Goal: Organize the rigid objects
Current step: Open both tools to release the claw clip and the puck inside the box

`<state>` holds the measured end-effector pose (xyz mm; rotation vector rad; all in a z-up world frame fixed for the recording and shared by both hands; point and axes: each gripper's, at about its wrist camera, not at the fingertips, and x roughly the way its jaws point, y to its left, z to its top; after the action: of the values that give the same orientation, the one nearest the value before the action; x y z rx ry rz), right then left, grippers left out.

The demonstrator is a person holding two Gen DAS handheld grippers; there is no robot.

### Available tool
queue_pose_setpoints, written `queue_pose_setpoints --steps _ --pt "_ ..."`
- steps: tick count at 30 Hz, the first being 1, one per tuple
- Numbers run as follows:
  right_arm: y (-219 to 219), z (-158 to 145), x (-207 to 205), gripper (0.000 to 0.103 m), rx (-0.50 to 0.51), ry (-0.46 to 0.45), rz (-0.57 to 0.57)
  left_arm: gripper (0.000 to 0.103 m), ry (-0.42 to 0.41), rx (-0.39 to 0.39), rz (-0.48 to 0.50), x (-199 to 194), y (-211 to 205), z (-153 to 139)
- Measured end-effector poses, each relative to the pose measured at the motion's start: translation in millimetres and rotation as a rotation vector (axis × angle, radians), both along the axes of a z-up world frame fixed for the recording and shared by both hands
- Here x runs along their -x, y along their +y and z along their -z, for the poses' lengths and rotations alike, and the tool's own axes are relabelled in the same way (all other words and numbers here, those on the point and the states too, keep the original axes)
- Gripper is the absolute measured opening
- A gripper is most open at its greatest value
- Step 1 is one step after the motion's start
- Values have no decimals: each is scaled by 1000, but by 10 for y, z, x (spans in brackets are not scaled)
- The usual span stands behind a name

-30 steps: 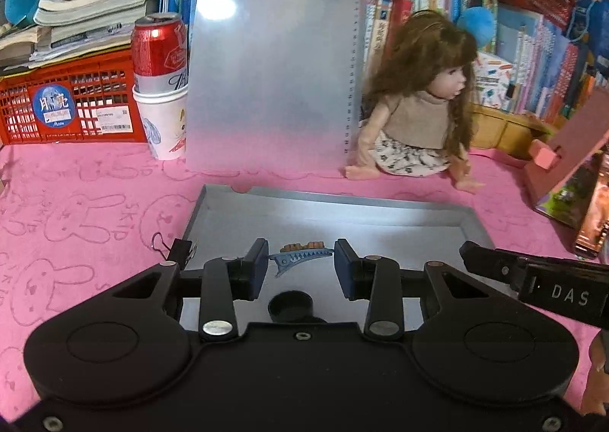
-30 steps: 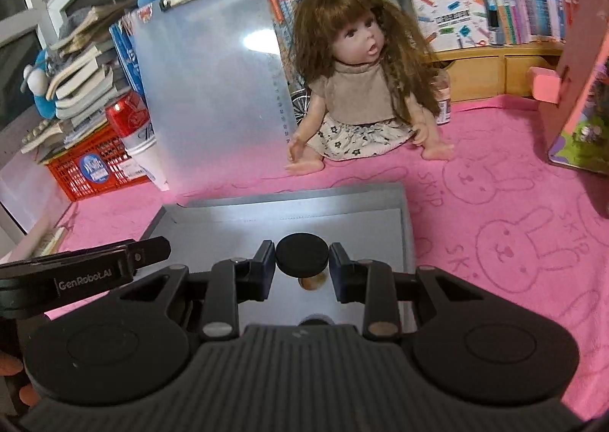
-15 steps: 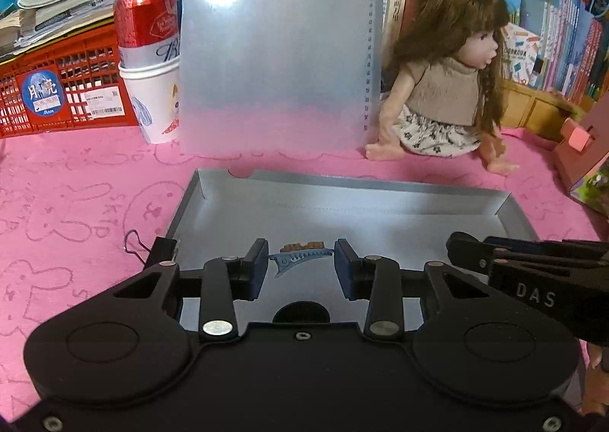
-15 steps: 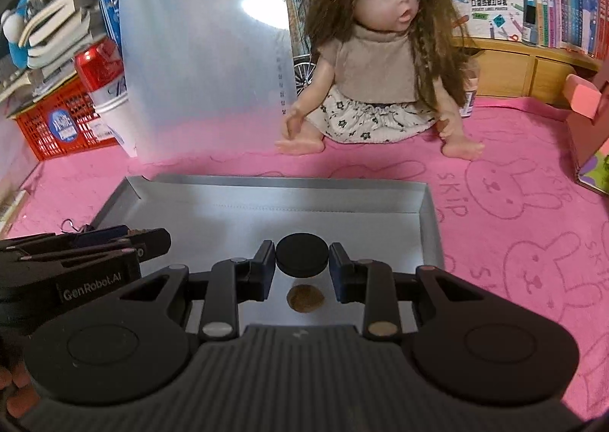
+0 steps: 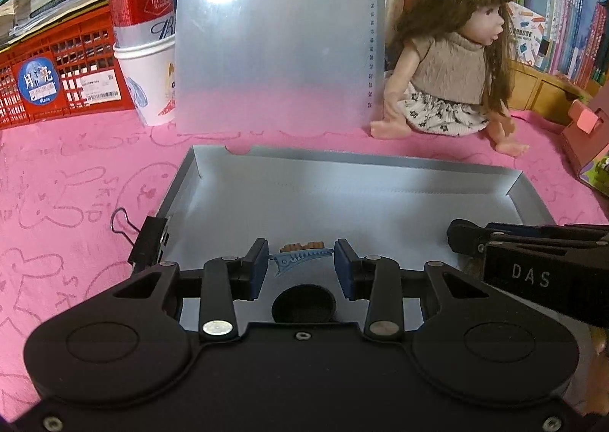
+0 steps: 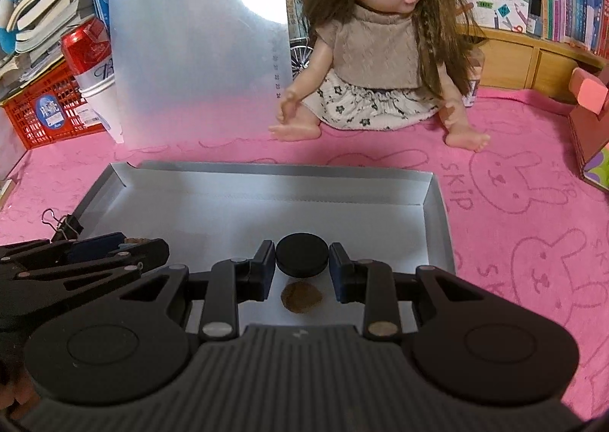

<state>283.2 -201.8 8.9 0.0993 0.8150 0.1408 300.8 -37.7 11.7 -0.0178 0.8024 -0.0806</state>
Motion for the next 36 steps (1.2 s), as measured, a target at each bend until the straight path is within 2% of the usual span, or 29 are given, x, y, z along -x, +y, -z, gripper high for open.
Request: queue_pose_setpoints --steps 17,22,25,27,31,36 --pt "-13 47 -13 36 -9 12 8 37 -3 -10 1 -8 3 23" --pt "-37 38 10 39 -36 0 8 37 -6 -7 11 1 6 23" --pt "-48 7 49 54 -44 -21 1 43 -6 -6 17 14 6 13" --pt "-48 -24 76 54 -43 -31 -3 50 -16 -16 19 35 -6 -5" --pt "-61 -99 144 63 -57 -54 -9 61 -28 -13 25 108 -16 -70" --pt "-83 -188 281 69 -54 -84 -21 73 -63 -17 20 273 0 -170"
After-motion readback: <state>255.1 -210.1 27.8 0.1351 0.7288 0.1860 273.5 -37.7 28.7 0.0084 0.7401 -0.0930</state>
